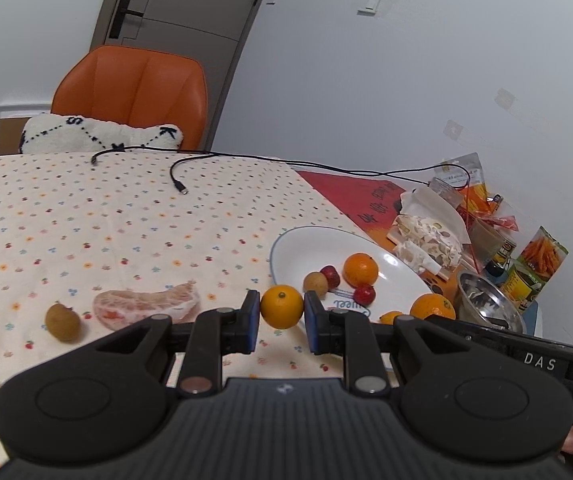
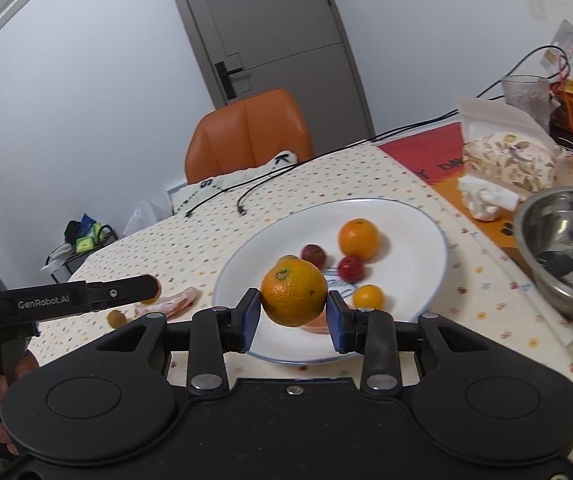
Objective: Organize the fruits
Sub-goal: 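Carry the large orange and small orange over the white plate, then open both tools to drop the two oranges onto the plate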
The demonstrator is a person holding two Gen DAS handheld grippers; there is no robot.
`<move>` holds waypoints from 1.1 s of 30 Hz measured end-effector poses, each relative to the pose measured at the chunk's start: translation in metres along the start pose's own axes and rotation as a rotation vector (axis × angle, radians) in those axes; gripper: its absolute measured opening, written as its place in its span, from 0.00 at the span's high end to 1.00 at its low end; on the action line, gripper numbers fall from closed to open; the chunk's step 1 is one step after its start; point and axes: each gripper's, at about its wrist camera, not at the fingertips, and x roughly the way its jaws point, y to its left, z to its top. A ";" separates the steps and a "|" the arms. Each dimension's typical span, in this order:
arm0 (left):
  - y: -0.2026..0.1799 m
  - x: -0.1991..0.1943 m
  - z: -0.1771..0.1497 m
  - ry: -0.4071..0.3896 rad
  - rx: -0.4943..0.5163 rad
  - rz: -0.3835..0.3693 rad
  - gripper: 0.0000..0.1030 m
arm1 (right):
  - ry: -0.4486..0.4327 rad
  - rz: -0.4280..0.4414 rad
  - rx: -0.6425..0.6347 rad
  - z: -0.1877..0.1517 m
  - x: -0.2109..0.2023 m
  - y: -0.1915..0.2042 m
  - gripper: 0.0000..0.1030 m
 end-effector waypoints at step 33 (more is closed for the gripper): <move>-0.038 0.043 0.010 0.030 0.054 0.002 0.71 | -0.031 -0.067 0.078 -0.002 -0.009 -0.037 0.53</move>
